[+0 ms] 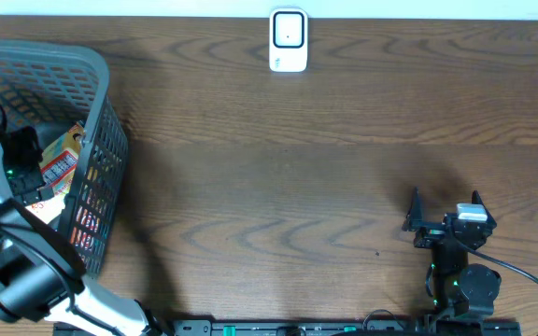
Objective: Scan the item barcode
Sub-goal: 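Reach the left gripper into the basket and grasp the snack bag, then lift the snack bag out with the left gripper toward table center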
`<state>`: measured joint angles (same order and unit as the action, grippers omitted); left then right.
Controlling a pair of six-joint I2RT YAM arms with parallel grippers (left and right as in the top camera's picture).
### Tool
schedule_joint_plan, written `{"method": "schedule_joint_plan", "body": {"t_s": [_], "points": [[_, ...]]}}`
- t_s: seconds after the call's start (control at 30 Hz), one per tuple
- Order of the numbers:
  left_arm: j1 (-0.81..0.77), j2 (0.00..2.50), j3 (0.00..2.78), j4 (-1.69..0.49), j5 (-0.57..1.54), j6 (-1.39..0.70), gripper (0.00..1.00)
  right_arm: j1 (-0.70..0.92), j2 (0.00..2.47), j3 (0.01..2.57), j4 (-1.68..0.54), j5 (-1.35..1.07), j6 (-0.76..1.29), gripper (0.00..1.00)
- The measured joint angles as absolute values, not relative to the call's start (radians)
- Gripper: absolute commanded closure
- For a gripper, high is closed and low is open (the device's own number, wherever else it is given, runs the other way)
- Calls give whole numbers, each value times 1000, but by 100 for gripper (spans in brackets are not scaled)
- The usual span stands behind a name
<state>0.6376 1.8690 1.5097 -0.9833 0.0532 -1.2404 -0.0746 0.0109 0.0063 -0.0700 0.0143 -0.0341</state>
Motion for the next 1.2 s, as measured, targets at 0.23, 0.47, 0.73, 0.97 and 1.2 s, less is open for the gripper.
{"method": "schedule_joint_plan", "body": {"t_s": [0.23,0.47,0.73,0.97,1.2], "points": [[605,1980,1514,-982,45,-1258,31,-75,11,6,-70,14,-34,1],[554,1999,1540,-1013,43,-1146,93,-75,11,6,-70,14,-34,1],[577,1929,1542,-1017,79,-987,93,-75,11,6,-70,14,-34,1],[646,1568,1579,-950,99,-949,93,-75,11,6,-70,14,-34,1],[653,1179,1621,-918,135,-945,93,-75,11,6,-70,14,-34,1]]}}
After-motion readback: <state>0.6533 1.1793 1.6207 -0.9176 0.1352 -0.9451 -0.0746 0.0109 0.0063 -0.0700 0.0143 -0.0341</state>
